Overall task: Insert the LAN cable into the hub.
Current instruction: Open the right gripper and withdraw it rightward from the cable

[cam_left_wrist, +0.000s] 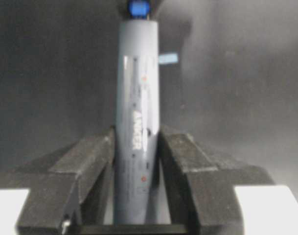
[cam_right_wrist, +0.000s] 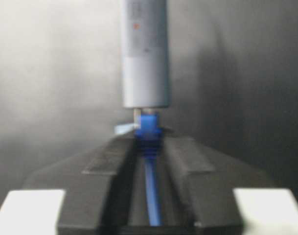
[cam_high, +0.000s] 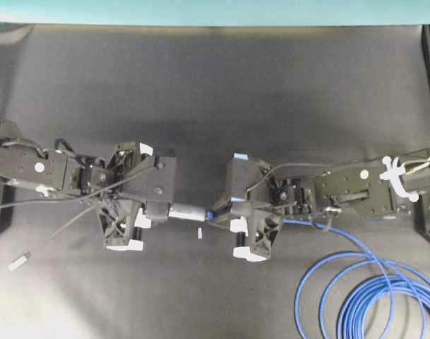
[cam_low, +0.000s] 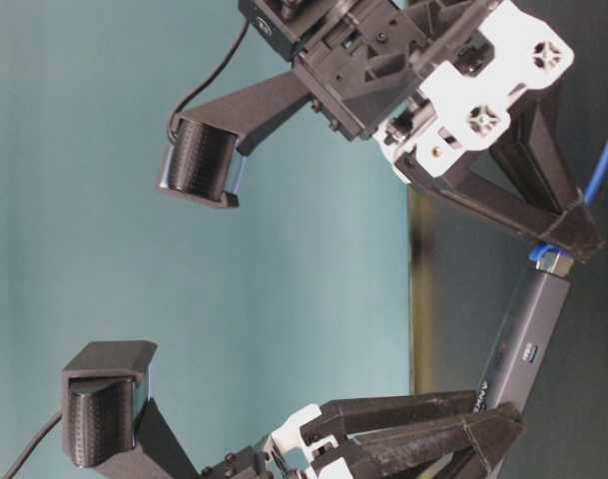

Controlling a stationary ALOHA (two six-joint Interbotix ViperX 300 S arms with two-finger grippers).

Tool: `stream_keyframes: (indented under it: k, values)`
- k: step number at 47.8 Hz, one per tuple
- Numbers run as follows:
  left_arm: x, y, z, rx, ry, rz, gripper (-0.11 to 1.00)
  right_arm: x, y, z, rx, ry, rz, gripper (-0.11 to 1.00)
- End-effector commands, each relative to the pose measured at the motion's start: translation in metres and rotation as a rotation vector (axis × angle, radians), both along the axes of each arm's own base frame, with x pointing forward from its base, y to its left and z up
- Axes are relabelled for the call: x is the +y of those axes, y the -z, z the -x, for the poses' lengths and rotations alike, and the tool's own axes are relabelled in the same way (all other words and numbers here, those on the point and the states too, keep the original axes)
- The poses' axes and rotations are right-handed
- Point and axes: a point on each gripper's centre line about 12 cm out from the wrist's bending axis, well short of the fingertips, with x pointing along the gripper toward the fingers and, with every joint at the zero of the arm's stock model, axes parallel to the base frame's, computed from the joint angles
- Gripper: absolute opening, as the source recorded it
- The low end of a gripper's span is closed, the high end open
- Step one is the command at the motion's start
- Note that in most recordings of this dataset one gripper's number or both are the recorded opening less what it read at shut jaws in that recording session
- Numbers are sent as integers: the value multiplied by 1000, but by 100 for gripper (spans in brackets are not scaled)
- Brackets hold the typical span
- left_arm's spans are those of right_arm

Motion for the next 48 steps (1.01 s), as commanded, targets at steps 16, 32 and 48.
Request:
stream_keyframes:
  k: [16,32,48]
  values:
    - [0,-3,9,-5,2,-1,28,1,-18,-10,-40,-1,-2,13]
    - [-1,-4,13,-9,-3,7,28,3,-13,1,-8,1,-14,34]
    - [3,-1,15,0,-13,5,29,0,-19,35,2,14,-33,84]
